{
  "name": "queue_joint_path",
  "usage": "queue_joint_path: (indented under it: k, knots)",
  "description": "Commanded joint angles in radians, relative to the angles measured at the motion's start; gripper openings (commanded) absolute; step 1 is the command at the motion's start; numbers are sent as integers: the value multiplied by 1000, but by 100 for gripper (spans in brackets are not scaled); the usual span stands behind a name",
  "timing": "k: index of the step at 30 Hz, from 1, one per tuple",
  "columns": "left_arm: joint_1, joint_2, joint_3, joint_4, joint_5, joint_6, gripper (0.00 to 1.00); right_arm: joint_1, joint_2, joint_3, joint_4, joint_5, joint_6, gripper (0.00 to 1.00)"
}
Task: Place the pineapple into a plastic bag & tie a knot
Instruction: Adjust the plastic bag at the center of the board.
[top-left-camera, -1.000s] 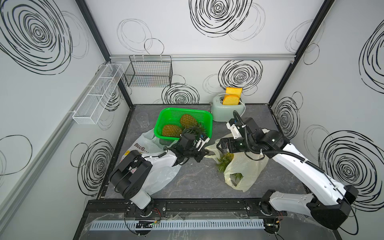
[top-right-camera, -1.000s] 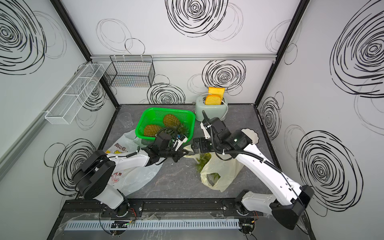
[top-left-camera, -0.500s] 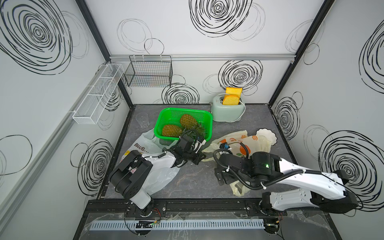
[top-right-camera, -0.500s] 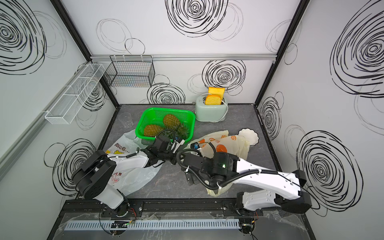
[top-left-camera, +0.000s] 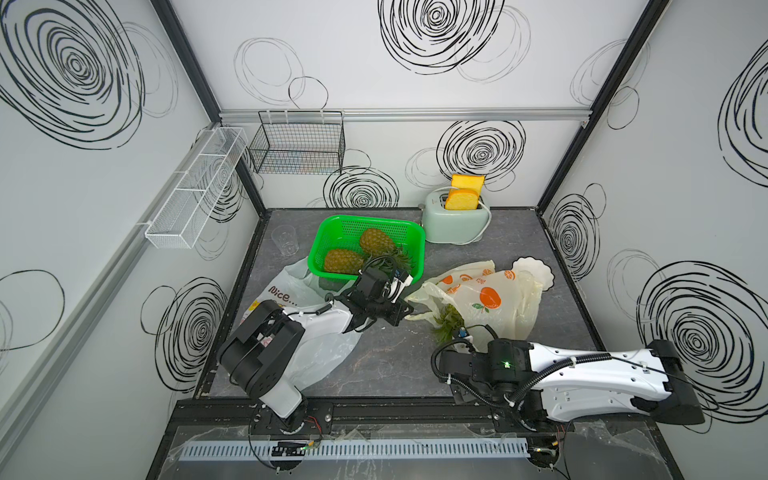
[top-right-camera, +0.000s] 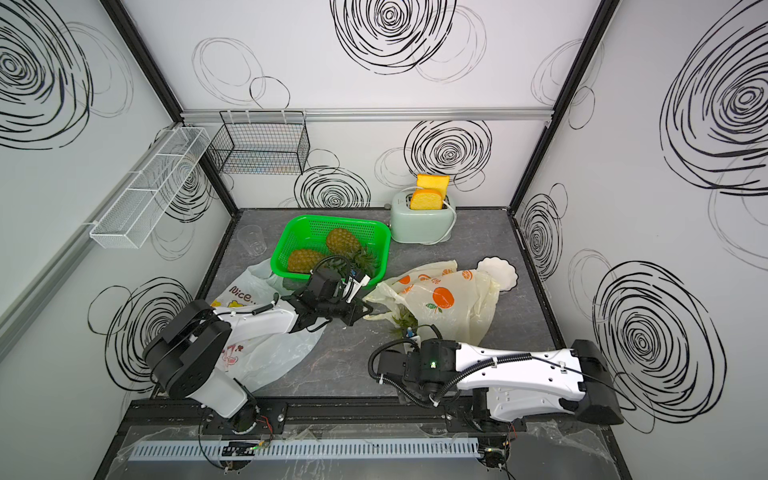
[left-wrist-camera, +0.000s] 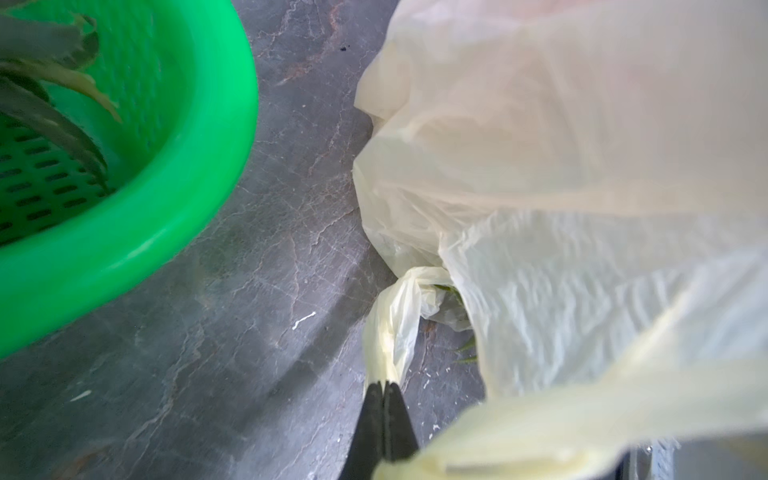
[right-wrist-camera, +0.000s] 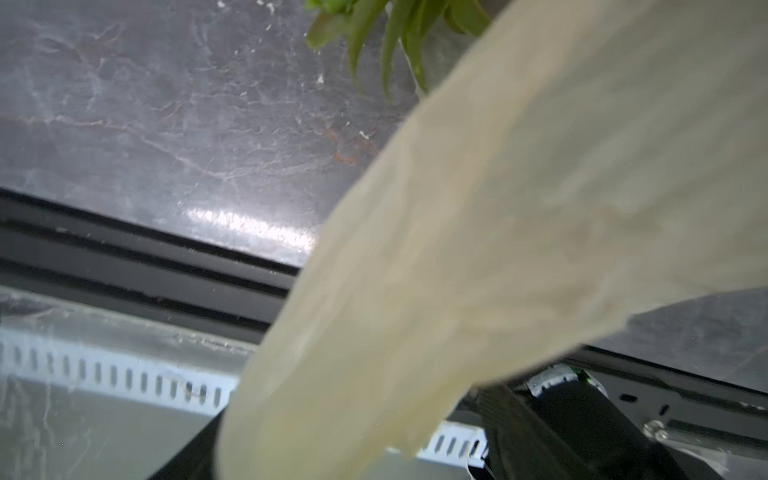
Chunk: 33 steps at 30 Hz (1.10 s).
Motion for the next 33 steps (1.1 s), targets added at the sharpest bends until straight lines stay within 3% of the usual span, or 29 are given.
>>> queue_joint_path:
  k: [1, 3, 5, 6, 9, 13, 16, 22, 25, 27, 30, 33]
  knots:
    - [9, -19, 10, 7, 1, -12, 0, -32, -11, -47, 91, 89, 15, 68]
    - [9, -25, 10, -5, -1, -13, 0, -34, -15, -61, 110, 115, 4, 49]
    - [11, -34, 13, -24, 0, -12, 0, -29, -20, -40, 86, 114, -1, 10]
    - [16, -42, 16, -40, 7, -17, 0, -21, -27, -11, 61, 109, -1, 0]
    - [36, -80, 45, -134, 47, -60, 0, -6, -54, 131, -43, 98, -6, 0]
    - [6, -164, 210, -521, -72, -25, 0, -5, -83, 394, -185, 145, 13, 0]
    - [22, -280, 266, -652, -45, -77, 0, -13, -108, 558, -201, 232, -4, 0]
    - [117, -441, 396, -760, 178, -247, 0, -129, -168, 774, -37, 394, -227, 0]
    - [169, -485, 471, -677, 339, -397, 0, -176, -198, 826, 94, 468, -372, 0]
    - [180, -505, 498, -491, 411, -574, 0, -179, -219, 814, 217, 494, -487, 0]
    - [185, -489, 504, -175, 458, -859, 0, -179, -225, 762, 397, 480, -627, 0]
    - [179, -454, 532, -16, 470, -1038, 0, -196, -179, 723, 473, 465, -679, 0]
